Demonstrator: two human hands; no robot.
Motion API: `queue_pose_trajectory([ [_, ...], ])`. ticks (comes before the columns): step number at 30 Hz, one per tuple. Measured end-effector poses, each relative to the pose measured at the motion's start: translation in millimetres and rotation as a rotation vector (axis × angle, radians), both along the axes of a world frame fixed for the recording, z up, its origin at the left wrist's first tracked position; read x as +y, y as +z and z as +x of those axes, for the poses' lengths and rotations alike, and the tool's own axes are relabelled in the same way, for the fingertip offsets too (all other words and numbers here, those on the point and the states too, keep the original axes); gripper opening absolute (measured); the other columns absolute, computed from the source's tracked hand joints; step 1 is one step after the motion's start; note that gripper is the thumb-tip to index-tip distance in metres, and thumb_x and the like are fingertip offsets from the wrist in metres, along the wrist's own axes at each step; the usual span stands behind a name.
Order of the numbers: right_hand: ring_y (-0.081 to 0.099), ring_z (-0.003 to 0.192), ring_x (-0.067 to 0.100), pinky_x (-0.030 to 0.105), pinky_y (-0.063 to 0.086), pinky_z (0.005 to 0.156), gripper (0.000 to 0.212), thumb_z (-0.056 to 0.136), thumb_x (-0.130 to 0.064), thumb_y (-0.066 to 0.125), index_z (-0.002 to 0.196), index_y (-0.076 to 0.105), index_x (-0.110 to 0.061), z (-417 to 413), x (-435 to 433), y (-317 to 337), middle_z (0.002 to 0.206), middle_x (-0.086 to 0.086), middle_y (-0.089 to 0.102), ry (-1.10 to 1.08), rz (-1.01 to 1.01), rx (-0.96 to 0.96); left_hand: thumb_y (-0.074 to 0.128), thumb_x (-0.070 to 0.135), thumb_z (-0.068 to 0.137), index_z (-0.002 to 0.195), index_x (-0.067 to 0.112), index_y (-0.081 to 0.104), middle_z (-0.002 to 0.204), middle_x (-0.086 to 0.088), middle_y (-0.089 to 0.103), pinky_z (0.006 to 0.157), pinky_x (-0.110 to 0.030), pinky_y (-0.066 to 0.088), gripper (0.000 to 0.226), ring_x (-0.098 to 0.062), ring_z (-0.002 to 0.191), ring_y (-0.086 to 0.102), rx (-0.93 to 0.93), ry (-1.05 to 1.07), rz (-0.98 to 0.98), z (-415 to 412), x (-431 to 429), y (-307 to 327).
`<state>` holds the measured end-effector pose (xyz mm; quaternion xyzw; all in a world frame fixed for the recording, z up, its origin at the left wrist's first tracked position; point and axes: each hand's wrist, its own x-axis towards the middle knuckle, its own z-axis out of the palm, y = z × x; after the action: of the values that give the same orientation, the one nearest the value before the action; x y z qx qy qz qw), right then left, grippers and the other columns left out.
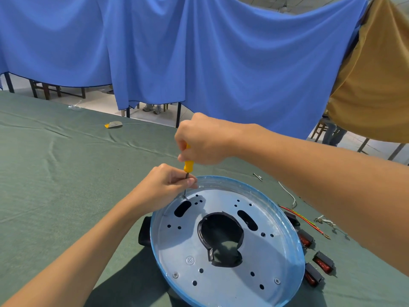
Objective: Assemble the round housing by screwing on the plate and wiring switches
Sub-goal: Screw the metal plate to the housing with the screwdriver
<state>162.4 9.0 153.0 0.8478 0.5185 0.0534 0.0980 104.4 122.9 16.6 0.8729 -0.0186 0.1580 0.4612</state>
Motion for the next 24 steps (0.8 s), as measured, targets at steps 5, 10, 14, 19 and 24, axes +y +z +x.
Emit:
queue_pose_trajectory([
  [5, 0.063, 0.068, 0.031, 0.028, 0.037, 0.047, 0.043, 0.097, -0.042, 0.049, 0.066, 0.047, -0.013, 3.5, -0.3, -6.4, 0.064, 0.007, 0.05, -0.079, 0.003, -0.001, 0.082, 0.021, 0.08, 0.077, 0.024, 0.081, 0.074, -0.009, 0.076, 0.08, -0.051, 0.056, 0.004, -0.017, 0.067, 0.065, -0.101, 0.084, -0.044, -1.5, 0.7, -0.6],
  [10, 0.054, 0.079, 0.022, 0.026, 0.034, 0.049, 0.025, 0.092, -0.034, 0.062, 0.071, 0.051, -0.024, 2.8, -0.5, 0.9, 0.074, -0.002, 0.051, 0.018, 0.001, 0.004, 0.069, 0.019, 0.093, 0.084, 0.025, 0.079, 0.09, -0.001, 0.078, 0.088, -0.039, 0.054, 0.015, -0.011, 0.082, 0.07, -0.03, 0.023, 0.036, 1.3, 2.9, -0.4],
  [14, 0.05, 0.063, 0.026, 0.029, 0.032, 0.048, 0.042, 0.099, -0.039, 0.048, 0.063, 0.035, -0.02, 3.5, -0.7, -6.2, 0.069, 0.005, 0.041, -0.07, 0.008, -0.067, 0.077, 0.029, 0.084, 0.087, 0.025, 0.081, 0.085, 0.006, 0.078, 0.082, -0.025, 0.039, 0.006, -0.005, 0.08, 0.071, -0.064, 0.114, 0.087, 0.8, -1.8, -1.6],
  [19, 0.062, 0.071, 0.0, 0.023, 0.041, 0.043, 0.021, 0.09, -0.038, 0.064, 0.084, 0.063, -0.018, 0.3, -3.9, 7.0, 0.078, 0.005, 0.067, -0.018, -0.068, 0.008, 0.077, 0.024, 0.085, 0.084, 0.019, 0.082, 0.077, -0.013, 0.075, 0.077, -0.042, 0.052, 0.007, -0.032, 0.081, 0.071, -0.079, 0.158, 0.115, 2.2, 1.7, -0.4],
  [24, 0.049, 0.064, 0.008, 0.022, 0.036, 0.042, 0.033, 0.094, -0.042, 0.056, 0.07, 0.052, -0.02, 1.0, -3.8, 4.8, 0.068, 0.002, 0.058, -0.02, -0.083, -0.039, 0.072, 0.018, 0.09, 0.087, 0.021, 0.08, 0.081, 0.012, 0.077, 0.083, -0.044, 0.055, 0.01, -0.015, 0.086, 0.074, -0.037, 0.04, 0.043, -1.2, -0.1, 0.9],
])
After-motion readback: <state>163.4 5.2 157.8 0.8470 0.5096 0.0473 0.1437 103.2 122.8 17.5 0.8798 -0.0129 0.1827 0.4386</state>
